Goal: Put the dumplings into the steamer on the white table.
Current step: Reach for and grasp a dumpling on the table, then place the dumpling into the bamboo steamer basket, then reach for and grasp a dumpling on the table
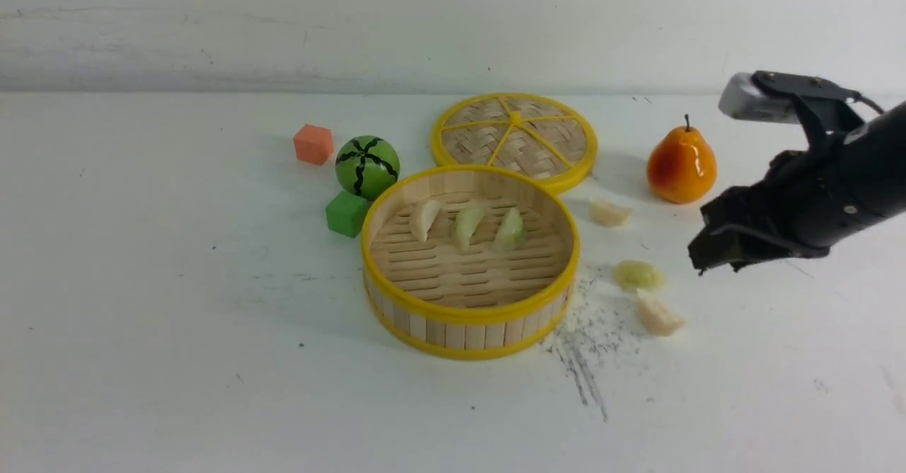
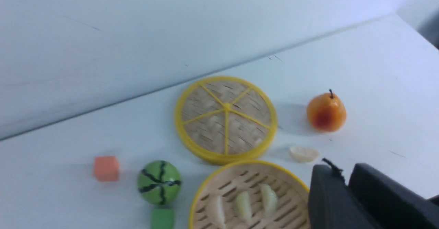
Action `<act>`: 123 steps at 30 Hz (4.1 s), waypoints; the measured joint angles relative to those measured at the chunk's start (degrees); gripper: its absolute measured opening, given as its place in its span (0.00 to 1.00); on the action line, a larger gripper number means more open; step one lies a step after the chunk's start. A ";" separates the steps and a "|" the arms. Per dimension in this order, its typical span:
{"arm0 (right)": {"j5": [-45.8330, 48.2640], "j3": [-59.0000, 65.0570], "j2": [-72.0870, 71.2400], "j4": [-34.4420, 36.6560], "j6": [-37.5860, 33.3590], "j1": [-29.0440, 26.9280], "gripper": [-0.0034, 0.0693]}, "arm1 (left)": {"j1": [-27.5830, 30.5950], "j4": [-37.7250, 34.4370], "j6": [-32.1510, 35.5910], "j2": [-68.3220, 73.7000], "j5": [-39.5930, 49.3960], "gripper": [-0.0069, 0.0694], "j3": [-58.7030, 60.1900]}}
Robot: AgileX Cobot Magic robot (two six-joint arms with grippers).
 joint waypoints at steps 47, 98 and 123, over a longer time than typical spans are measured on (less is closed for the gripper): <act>-33.21 -8.51 17.21 34.00 -5.87 22.03 0.25 | 0.00 18.67 -18.21 -85.67 -31.39 0.12 118.45; -20.51 -19.74 25.30 5.00 -19.32 19.72 0.02 | 0.00 19.40 -19.47 -85.67 -31.53 0.14 118.45; -22.38 -19.93 25.65 3.32 -19.05 23.16 0.03 | 0.00 19.89 -19.52 -85.67 -31.13 0.16 118.47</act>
